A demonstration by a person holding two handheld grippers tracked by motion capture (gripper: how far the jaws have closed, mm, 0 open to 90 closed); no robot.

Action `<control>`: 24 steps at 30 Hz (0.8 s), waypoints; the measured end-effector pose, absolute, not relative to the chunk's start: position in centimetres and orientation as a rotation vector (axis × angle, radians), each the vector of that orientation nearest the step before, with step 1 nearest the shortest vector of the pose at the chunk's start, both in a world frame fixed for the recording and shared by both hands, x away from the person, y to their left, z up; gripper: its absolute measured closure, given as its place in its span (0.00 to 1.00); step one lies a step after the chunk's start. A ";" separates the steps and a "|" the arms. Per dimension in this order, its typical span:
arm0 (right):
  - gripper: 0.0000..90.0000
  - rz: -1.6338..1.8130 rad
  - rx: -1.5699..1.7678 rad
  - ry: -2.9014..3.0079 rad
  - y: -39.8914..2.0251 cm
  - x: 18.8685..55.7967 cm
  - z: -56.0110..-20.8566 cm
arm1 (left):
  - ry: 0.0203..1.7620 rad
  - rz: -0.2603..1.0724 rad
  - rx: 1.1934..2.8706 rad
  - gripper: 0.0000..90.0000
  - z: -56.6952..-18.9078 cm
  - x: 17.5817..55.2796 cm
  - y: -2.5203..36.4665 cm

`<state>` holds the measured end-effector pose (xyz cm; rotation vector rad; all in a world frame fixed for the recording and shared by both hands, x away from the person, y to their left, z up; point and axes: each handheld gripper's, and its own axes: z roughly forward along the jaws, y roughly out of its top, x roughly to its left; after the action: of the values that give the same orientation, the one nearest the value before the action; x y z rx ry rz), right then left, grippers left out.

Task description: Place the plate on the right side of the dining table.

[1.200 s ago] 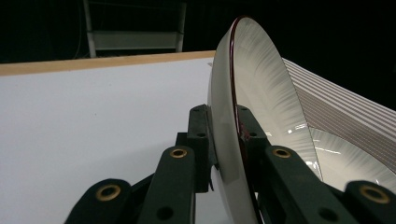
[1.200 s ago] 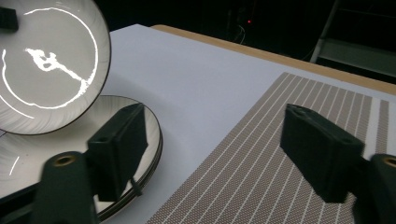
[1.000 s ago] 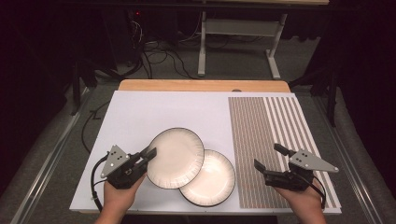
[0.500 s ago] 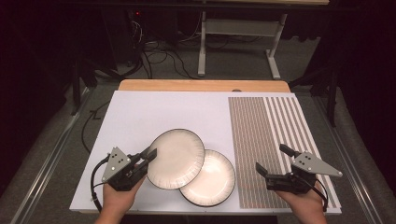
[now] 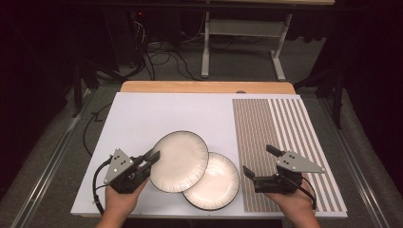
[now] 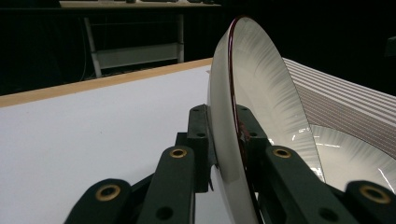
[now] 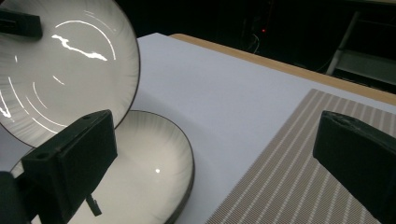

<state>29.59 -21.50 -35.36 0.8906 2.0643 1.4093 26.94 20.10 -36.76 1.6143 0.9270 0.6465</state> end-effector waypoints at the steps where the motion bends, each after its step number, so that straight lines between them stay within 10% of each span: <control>1: 0.01 1.406 0.865 2.092 -20.3 29.9 -35.5 | 0.926 0.648 1.615 0.88 -36.7 26.9 20.1; 24: 0.24 1.380 0.917 2.363 -10.7 33.9 -38.1 | 0.927 0.636 1.609 0.88 -37.0 27.1 20.1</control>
<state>33.91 -10.74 -38.10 0.9172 2.3631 1.3798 27.09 20.14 -36.99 1.6093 0.9265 0.6361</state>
